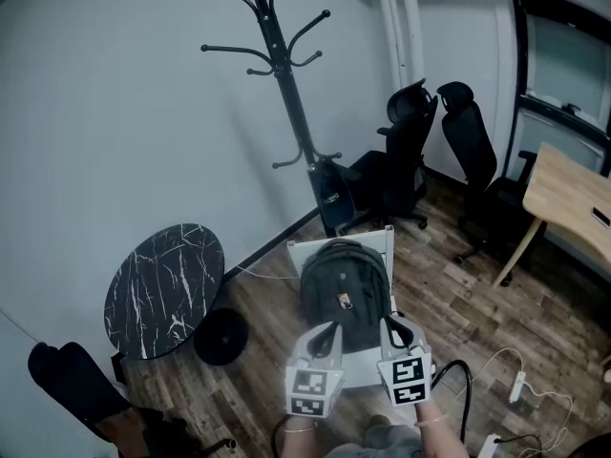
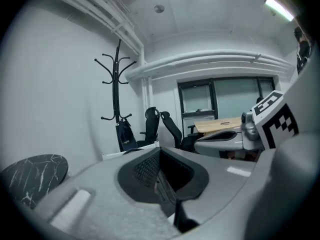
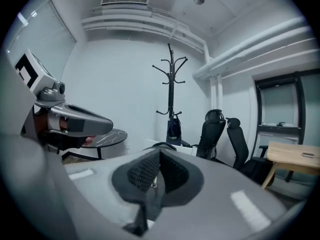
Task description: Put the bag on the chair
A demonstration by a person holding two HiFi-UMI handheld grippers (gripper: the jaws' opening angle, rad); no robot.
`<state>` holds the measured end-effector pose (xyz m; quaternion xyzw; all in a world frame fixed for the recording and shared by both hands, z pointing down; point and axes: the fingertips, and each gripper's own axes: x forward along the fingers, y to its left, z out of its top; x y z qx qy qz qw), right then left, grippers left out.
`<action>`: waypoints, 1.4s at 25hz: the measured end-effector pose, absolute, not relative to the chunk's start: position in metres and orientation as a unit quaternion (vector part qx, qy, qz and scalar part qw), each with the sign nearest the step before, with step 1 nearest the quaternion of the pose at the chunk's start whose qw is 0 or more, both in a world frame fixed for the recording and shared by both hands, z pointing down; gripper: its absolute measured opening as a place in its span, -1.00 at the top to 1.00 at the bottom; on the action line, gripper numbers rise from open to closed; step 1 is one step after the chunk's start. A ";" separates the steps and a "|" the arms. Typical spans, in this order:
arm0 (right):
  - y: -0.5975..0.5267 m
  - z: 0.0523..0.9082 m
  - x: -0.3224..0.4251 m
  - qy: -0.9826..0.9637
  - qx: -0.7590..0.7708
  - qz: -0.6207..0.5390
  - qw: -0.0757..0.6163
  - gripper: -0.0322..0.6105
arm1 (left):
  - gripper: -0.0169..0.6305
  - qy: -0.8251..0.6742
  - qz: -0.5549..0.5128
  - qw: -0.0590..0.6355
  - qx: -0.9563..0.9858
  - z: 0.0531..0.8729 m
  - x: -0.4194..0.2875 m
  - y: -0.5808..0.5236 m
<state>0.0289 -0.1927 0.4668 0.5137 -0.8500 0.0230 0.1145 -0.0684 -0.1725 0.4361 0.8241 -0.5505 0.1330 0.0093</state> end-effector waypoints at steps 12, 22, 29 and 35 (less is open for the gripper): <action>-0.117 0.401 0.012 -0.841 0.536 -0.002 0.067 0.89 | 0.92 -0.553 0.072 -0.017 0.830 0.375 -0.103 -0.098; -0.063 0.390 0.004 -0.843 0.534 -0.018 0.065 0.89 | 0.92 -0.538 0.059 -0.035 0.840 0.363 -0.097 -0.049; -0.038 0.379 0.005 -0.843 0.534 -0.024 0.059 0.89 | 0.92 -0.538 0.056 -0.046 0.840 0.351 -0.096 -0.016; -0.018 0.372 0.004 -0.842 0.536 -0.024 0.054 0.89 | 0.92 -0.544 0.046 -0.034 0.837 0.353 -0.106 0.009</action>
